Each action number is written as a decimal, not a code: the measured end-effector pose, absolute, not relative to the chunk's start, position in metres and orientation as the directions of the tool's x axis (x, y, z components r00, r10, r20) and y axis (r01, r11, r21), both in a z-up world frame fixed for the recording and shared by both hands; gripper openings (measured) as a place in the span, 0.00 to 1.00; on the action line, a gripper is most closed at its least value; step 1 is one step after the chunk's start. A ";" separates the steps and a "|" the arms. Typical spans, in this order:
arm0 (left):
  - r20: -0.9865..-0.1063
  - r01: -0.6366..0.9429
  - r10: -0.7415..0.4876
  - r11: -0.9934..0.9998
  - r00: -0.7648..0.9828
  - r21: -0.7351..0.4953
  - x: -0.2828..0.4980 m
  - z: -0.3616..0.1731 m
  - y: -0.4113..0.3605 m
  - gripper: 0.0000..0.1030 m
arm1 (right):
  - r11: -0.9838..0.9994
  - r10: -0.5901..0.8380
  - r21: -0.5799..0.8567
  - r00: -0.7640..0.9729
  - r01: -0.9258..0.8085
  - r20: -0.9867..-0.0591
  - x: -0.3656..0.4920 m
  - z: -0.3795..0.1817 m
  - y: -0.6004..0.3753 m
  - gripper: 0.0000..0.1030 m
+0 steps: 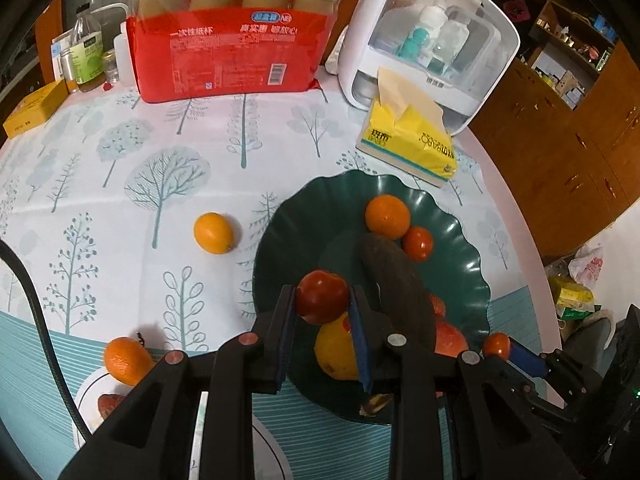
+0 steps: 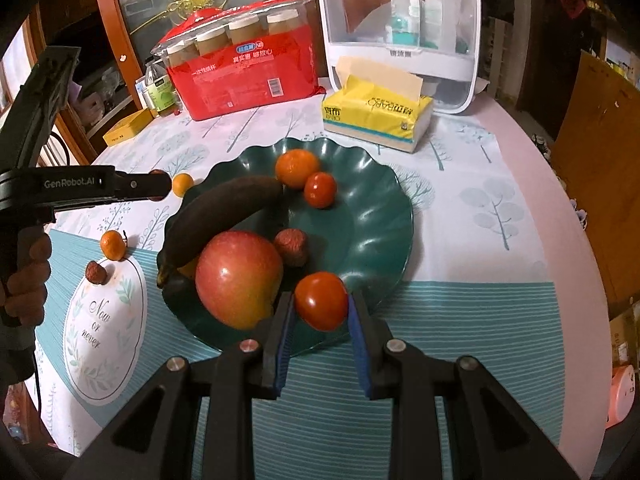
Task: Organize fruits
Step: 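Carry the tomatoes onto the green plate with both grippers and release them, then lift both open grippers away from the green plate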
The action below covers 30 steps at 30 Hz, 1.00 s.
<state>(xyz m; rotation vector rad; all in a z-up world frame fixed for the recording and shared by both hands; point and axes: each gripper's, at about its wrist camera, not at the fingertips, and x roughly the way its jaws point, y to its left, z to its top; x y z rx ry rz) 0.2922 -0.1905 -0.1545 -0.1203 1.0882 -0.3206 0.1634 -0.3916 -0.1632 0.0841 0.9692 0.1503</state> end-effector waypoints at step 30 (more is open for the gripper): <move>-0.879 0.062 -0.258 0.965 0.402 -0.255 0.213 -0.155 -0.140 0.70 | 0.973 0.216 0.226 0.523 -0.046 -0.824 0.135 -0.158 -0.380 0.51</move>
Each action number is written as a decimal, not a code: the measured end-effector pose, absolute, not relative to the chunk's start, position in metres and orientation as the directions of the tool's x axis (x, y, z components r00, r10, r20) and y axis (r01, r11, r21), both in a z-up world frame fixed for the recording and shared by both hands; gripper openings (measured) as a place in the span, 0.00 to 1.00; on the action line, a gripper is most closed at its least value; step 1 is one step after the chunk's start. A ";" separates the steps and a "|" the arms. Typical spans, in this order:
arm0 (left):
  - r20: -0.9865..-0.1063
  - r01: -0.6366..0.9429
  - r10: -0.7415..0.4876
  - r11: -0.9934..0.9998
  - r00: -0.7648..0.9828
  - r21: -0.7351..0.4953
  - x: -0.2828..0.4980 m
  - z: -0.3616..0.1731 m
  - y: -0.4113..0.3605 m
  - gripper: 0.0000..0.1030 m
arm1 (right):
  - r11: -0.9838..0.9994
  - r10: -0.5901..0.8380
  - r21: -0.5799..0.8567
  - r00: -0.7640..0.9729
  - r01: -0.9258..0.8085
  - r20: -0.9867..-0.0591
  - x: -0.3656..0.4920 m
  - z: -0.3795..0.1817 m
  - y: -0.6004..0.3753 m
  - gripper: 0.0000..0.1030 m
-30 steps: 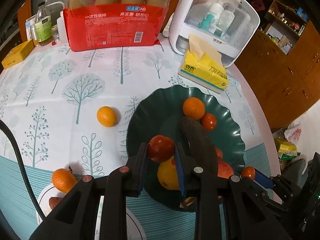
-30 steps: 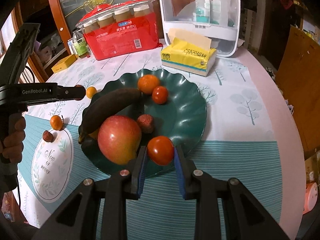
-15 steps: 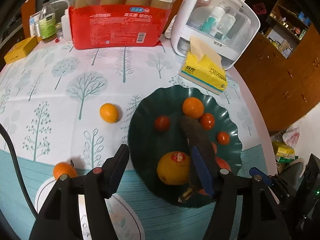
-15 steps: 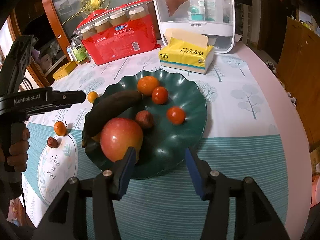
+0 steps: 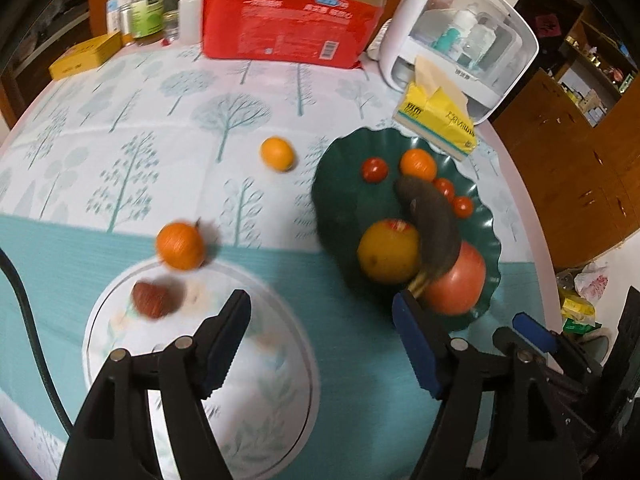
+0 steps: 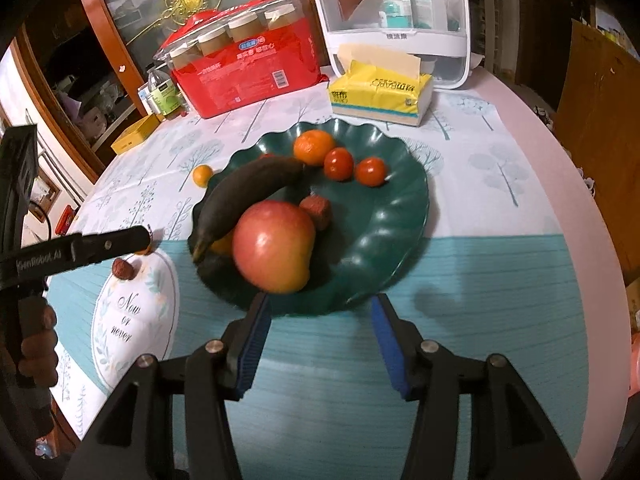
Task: Organize fruits
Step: 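Lift both open grippers away from the green plate, then grasp the orange with the left gripper while the right gripper grasps the brown fruit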
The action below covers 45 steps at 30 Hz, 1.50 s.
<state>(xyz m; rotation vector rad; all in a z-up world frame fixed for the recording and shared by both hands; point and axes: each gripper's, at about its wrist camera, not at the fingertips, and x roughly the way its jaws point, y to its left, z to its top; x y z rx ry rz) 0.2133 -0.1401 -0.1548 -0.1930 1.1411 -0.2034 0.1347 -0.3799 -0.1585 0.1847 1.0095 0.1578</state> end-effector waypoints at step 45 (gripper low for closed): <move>-0.929 0.081 -0.175 0.984 0.325 -0.157 0.171 -0.137 0.043 0.76 | 0.931 0.310 0.363 0.422 0.047 -0.852 0.122 -0.175 -0.201 0.51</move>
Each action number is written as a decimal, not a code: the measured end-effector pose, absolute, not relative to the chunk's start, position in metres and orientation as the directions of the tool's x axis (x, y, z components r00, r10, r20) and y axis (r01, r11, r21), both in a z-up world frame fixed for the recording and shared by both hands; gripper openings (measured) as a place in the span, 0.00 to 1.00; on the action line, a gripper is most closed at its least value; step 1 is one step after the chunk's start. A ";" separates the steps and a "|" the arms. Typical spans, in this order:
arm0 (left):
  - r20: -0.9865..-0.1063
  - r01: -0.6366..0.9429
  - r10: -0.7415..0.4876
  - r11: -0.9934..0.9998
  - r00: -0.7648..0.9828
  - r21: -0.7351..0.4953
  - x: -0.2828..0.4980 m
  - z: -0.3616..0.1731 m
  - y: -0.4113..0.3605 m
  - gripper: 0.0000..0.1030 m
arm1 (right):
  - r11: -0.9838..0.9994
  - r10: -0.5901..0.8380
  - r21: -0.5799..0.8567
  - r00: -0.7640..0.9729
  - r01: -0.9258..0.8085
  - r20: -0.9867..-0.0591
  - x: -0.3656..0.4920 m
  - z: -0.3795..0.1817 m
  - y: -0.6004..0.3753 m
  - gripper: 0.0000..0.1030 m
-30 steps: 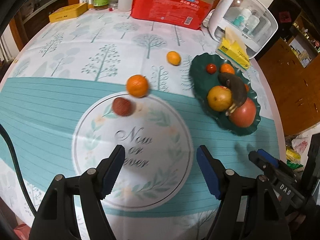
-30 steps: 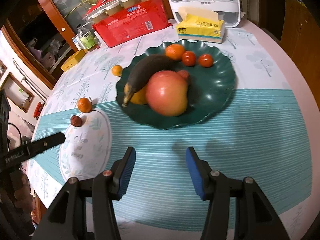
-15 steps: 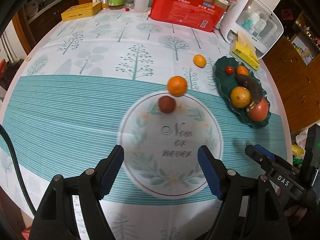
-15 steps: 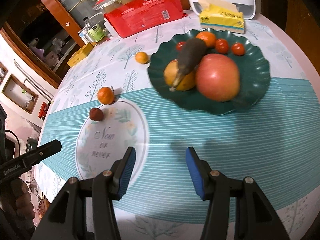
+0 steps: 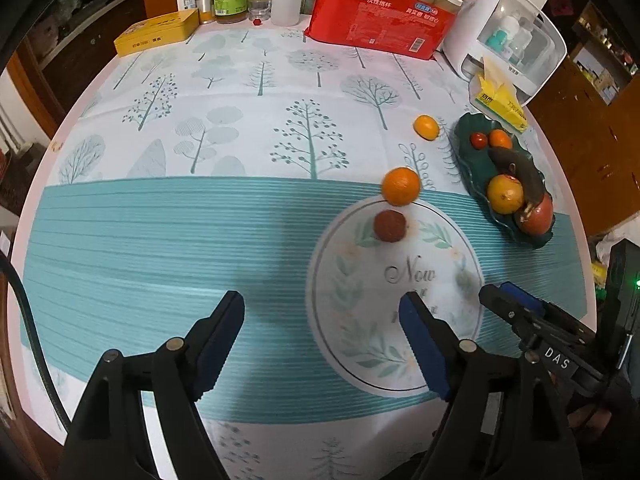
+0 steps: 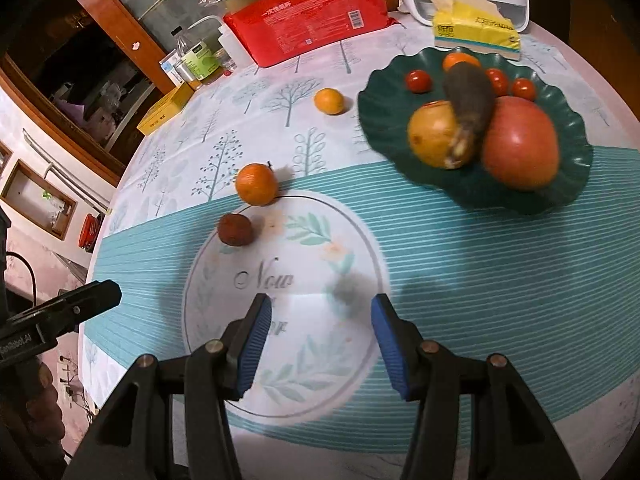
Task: Organize fruits
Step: 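Grasp the orange with the left gripper while the right gripper grasps the brown fruit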
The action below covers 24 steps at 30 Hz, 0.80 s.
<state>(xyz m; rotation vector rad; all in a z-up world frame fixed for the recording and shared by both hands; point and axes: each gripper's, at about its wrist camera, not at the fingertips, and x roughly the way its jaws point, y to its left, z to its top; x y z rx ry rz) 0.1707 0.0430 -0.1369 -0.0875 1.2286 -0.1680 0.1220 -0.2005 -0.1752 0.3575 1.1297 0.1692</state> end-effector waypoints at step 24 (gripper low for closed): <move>-0.949 0.364 -0.261 0.913 0.177 -0.184 0.285 -0.164 0.023 0.77 | 0.949 0.303 0.306 0.503 -0.078 -0.809 0.156 -0.190 -0.119 0.51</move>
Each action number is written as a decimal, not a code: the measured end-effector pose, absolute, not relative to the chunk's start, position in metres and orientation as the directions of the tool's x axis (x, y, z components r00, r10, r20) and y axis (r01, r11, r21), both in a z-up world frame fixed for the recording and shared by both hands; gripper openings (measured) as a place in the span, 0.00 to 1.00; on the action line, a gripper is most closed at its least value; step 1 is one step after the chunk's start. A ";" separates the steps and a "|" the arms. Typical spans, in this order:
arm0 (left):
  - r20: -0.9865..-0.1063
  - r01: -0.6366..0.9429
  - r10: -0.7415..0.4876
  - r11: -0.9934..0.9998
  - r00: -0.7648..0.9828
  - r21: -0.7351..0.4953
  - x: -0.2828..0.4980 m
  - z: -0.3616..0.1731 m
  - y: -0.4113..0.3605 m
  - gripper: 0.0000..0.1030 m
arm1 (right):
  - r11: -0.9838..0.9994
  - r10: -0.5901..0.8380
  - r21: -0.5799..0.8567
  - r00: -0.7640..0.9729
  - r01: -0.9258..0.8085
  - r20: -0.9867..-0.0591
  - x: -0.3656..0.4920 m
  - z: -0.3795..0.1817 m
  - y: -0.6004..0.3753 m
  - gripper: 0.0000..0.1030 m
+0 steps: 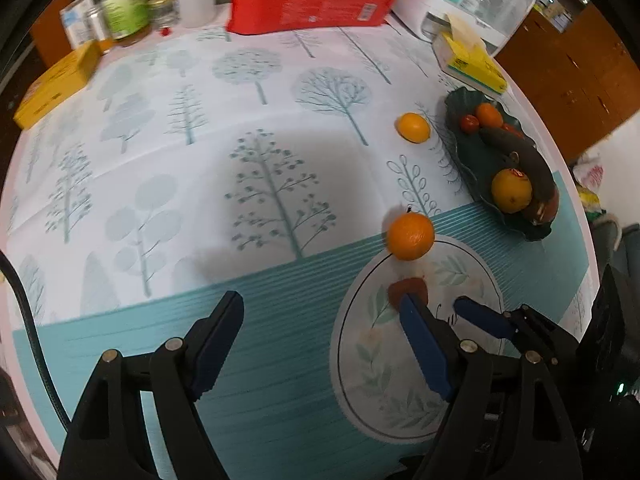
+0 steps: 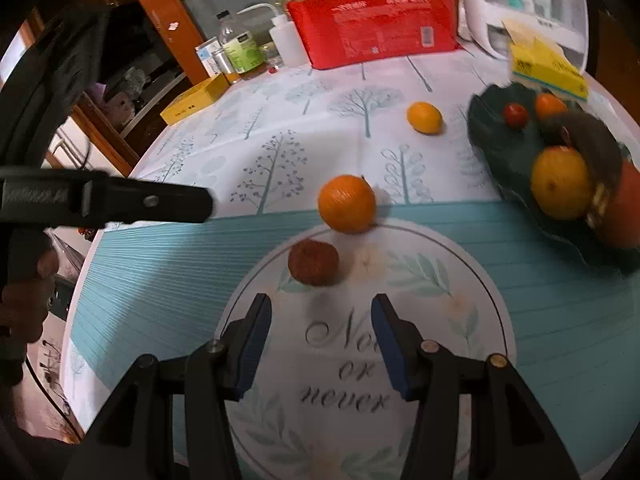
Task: Organize fruits
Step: 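Grasp the orange with the left gripper while the right gripper grasps the brown fruit, then lift the orange and brown fruit toward the green plate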
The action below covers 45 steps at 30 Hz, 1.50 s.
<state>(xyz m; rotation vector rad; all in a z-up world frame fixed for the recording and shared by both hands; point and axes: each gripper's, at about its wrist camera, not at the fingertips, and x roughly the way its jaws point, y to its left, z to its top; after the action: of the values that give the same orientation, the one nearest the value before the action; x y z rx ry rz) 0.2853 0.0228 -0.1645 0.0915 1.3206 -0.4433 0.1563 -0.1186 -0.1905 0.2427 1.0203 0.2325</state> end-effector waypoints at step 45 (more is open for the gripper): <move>-0.856 0.445 -0.503 0.797 0.115 -0.409 0.304 -0.222 -0.042 0.37 | 0.955 0.294 0.259 0.547 -0.143 -0.784 0.177 -0.207 -0.110 0.30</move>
<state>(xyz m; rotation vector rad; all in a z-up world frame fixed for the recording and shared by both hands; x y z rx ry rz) 0.3041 -0.0421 -0.2220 -0.0547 1.2794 -0.6955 0.1771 -0.1098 -0.2070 0.1717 0.9590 0.2608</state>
